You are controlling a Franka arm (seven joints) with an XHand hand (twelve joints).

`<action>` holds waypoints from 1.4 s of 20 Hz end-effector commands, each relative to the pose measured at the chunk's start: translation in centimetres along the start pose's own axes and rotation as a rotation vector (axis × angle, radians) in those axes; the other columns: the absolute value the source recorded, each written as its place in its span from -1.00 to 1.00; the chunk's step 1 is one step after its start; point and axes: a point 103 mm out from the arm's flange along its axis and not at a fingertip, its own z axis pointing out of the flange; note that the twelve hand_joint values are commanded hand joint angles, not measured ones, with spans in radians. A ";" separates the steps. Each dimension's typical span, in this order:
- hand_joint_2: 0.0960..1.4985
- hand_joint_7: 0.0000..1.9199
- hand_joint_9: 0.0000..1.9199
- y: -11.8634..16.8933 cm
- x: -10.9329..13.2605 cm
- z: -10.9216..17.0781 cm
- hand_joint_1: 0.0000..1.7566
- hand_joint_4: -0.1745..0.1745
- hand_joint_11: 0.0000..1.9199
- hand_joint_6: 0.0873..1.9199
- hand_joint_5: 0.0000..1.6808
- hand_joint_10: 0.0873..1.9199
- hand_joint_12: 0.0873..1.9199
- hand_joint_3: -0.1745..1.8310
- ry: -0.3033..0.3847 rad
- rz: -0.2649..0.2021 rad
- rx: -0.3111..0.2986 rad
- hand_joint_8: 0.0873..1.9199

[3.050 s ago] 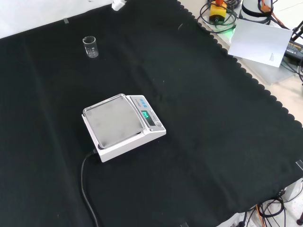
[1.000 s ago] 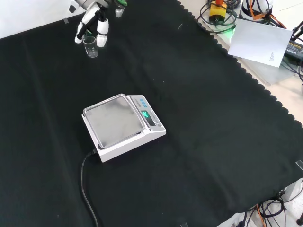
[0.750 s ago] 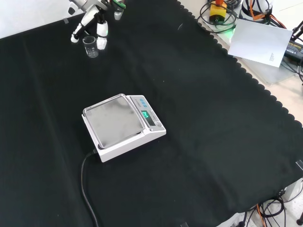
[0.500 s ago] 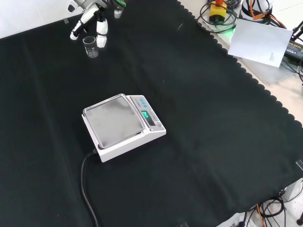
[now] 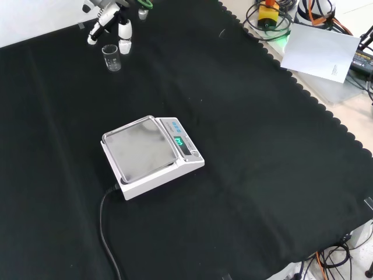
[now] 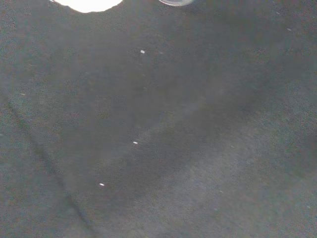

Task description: Pick up the beaker.

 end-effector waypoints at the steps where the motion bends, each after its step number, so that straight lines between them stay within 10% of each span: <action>1: 0.15 -0.95 -0.99 1.0 -2.6 2.1 -0.07 0.06 -0.96 -1.00 -0.88 -0.44 0.52 -1.00 0.076 0.054 0.117 -1.00; 8: 0.16 -0.98 -1.00 2.1 -2.4 4.6 -0.06 0.04 -0.80 -1.00 -0.86 -0.10 0.50 -1.00 0.189 0.016 0.122 -0.75; 16: 0.16 -1.00 -1.00 2.0 0.0 2.6 -0.06 0.08 -0.76 -1.00 -0.89 -0.08 0.50 -1.00 0.150 -0.025 0.056 -0.65; 28: 0.13 -1.00 -1.00 1.2 1.8 1.0 -0.07 0.13 -0.97 -1.00 -0.99 -0.66 0.54 -1.00 0.101 -0.050 0.020 -1.00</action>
